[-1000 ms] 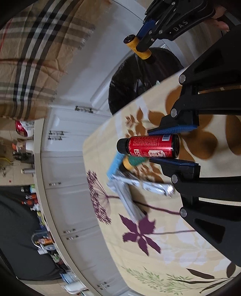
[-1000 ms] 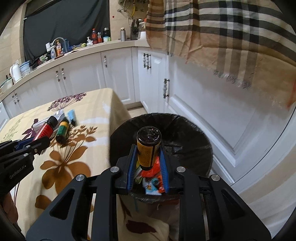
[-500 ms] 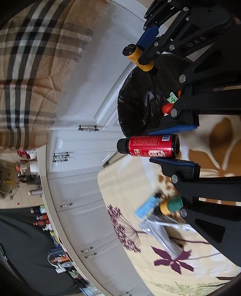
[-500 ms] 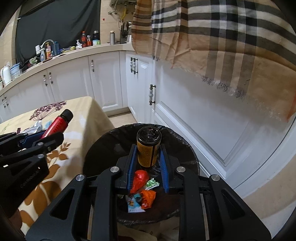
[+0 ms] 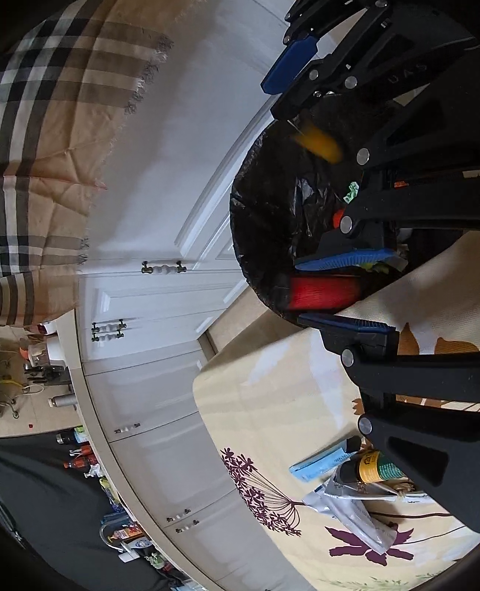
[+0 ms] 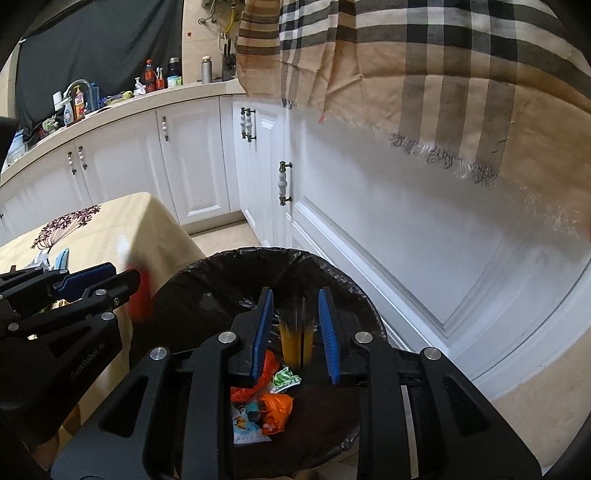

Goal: Collect trash
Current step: 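Open both tools over the bin to drop the bottle and red can, then grasp the green-labelled bottle on the table with the right tool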

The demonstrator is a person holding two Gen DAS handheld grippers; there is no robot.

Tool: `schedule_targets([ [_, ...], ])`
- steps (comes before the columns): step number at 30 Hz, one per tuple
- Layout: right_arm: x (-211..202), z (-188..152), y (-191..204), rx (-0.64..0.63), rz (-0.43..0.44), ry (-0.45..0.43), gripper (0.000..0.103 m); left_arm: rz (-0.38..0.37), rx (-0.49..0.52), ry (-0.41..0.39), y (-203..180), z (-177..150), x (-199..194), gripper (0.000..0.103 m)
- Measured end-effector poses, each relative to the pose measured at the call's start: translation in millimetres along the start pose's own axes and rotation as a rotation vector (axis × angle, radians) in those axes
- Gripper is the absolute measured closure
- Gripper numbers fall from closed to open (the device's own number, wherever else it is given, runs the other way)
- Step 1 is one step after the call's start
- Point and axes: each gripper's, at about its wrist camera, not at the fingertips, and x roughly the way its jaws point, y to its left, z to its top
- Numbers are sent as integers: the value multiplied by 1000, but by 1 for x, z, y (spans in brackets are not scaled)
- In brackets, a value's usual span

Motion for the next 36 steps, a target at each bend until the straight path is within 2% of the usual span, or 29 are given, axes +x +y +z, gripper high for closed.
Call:
schedule_targets([
  [4,-1,-1,1,-1,-2,-2,77,-2,-1,-4,1,2,-1,68],
  [8,-5,2,3,-2,-2,-9,75,-5,-11,-11,6,1,-8,67],
  [11,-11,3,6,-6,-1,-19,69,0,-22,-19,11,1,-14,65],
  [19,-26,4,22,-19,21,-25,69,27,-69,-31,36,-7,-35,62],
  [36,-51,-3,108,-120,139,-14,68,146,-177,-42,125,-53,-83,57],
])
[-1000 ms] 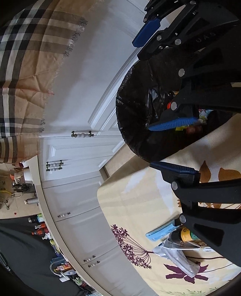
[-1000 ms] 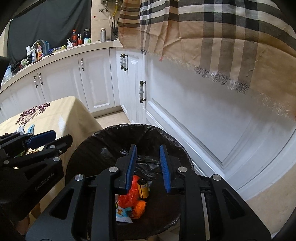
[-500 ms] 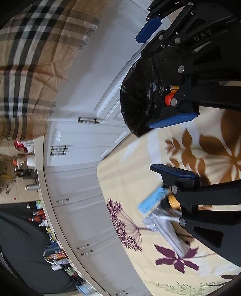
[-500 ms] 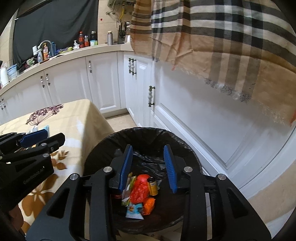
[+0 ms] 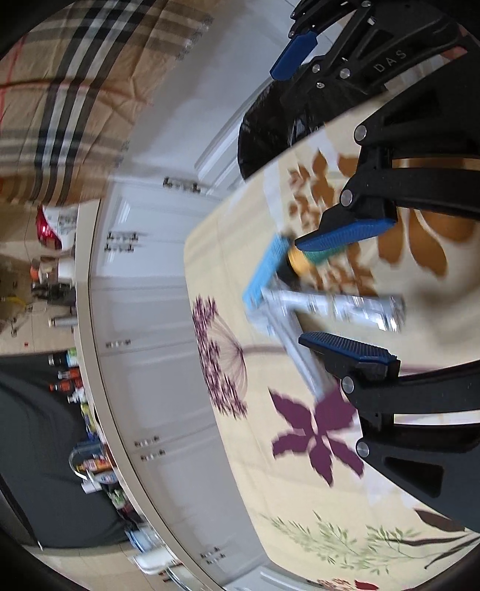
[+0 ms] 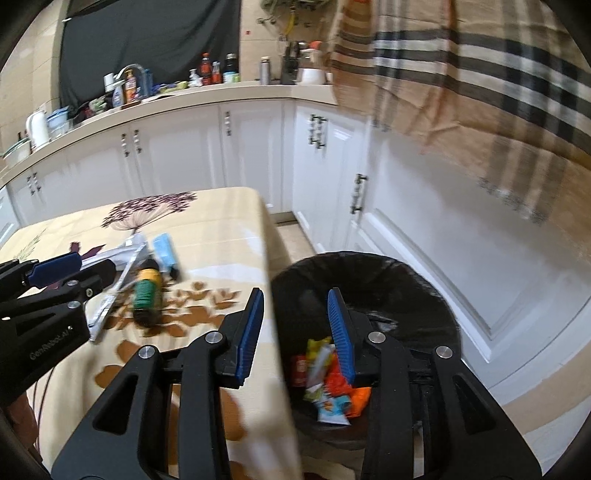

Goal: Collect trash
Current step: 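Grasp the green-labelled bottle on the table with the right tool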

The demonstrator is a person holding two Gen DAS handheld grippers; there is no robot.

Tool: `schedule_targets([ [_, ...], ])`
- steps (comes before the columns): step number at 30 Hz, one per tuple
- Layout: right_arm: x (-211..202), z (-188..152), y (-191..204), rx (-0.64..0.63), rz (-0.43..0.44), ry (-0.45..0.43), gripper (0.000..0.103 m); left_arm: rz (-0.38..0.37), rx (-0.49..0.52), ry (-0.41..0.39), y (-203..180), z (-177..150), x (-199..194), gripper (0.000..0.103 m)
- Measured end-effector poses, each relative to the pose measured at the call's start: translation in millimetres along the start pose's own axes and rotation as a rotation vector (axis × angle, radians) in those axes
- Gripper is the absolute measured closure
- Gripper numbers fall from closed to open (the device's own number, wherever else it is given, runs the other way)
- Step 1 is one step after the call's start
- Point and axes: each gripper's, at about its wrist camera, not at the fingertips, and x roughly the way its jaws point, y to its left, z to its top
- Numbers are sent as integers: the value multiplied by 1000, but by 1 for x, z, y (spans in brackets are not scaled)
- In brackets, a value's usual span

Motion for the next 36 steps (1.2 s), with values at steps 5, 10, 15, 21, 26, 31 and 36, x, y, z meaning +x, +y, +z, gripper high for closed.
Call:
schedule_targets([
  [5,2,4,28,-38,43,7,67,42,-43,12,37,-12,-5,56],
  [10,7,7,56,-83,82,16,57,83,-86,32,70,-23,-6,53],
  [15,18,11,80,-129,106,41,57,121,-124,46,101,-33,-6,53],
  [21,30,13,97,-159,115,72,57,153,-161,61,128,-42,-6,53],
  [26,42,15,106,-173,117,117,57,166,-191,72,143,-46,-4,53],
  [31,55,12,110,-187,122,183,70,161,-204,72,148,-46,-4,53],
  [36,53,9,113,-203,134,191,80,147,-202,76,143,-46,-3,53],
])
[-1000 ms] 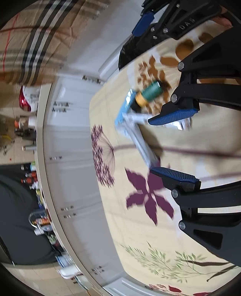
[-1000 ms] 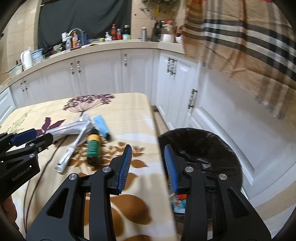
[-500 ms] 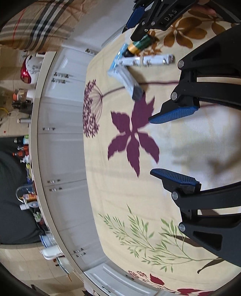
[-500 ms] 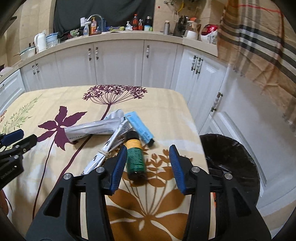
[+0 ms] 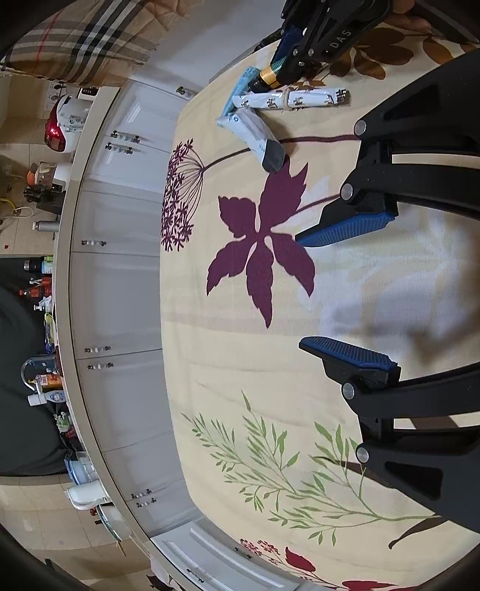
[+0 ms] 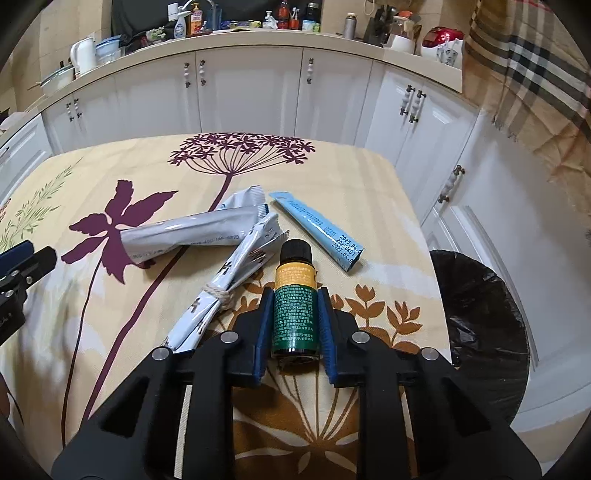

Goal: Collect trash
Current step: 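Carry the green bottle over the bin while the left tool grasps the twine-tied paper roll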

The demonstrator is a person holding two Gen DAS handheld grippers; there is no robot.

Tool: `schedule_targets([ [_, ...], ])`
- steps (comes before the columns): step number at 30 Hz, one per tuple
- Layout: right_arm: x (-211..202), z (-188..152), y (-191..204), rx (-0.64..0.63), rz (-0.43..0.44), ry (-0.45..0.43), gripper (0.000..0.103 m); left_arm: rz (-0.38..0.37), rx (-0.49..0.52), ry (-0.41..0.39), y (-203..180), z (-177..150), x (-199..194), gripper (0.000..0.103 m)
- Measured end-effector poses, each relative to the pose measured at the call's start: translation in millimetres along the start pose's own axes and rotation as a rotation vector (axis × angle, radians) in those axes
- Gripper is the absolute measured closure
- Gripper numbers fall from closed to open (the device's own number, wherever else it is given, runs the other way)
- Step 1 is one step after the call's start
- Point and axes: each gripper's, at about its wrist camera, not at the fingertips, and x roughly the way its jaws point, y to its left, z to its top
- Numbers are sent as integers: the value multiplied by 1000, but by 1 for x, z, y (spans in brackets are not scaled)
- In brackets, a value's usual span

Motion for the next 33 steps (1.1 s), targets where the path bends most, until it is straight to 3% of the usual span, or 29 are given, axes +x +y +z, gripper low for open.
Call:
schedule_targets([
  [10,-30,-17,-20,46,-23,-59,80,-62,46,8,-36,-1,-2,53],
  [22,-48,-41,-85,173,-100,-89,80,-132,135,18,-102,1,1,53],
  [33,-49,-54,-125,238,-106,-98,80,-140,186,64,-138,6,24,53],
])
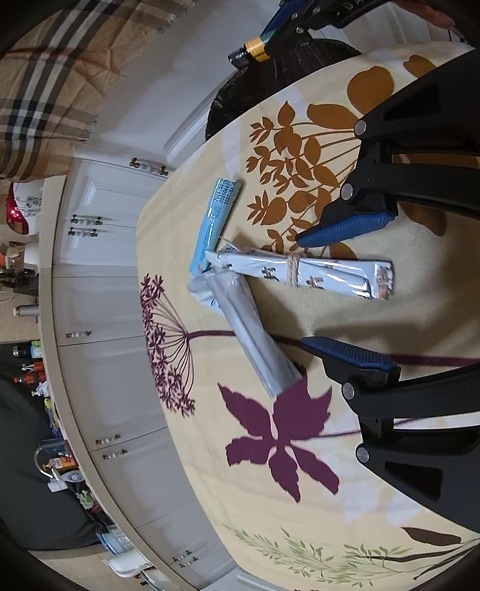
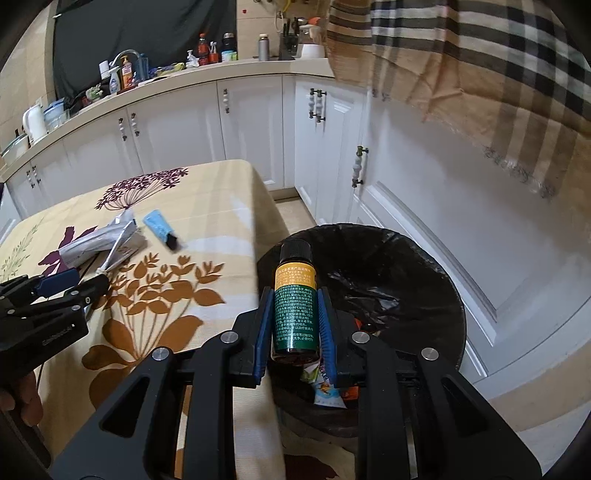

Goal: Collect trash
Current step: 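Carry the green bottle over the bin while the left tool grasps the twine-tied paper roll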

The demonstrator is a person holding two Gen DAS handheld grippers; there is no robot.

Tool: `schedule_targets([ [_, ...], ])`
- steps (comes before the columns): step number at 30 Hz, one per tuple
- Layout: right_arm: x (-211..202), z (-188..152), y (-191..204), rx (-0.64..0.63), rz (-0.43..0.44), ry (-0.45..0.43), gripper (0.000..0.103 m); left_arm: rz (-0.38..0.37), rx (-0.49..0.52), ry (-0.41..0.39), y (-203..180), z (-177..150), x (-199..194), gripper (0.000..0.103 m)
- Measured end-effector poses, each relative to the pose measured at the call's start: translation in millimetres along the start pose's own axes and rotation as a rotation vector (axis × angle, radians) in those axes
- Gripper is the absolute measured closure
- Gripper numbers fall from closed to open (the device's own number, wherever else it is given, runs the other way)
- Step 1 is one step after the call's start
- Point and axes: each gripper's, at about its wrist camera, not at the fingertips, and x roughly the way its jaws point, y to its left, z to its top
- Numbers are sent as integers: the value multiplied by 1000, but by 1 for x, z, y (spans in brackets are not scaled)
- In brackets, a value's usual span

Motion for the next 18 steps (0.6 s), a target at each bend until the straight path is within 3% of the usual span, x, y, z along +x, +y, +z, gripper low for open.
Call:
schedule_targets([
  [6,3,2,-9,16,6,-5,80,-2,1,11,-1,3,7,53],
  [8,4,2,-10,19,8,-6,80,-7,-2,11,-1,3,6,57],
  [13,4,2,-11,19,8,-7,80,2,20,1,-5,1,4,80],
  [18,3,2,-11,20,7,-11,80,0,16,-3,-4,-2,1,84],
])
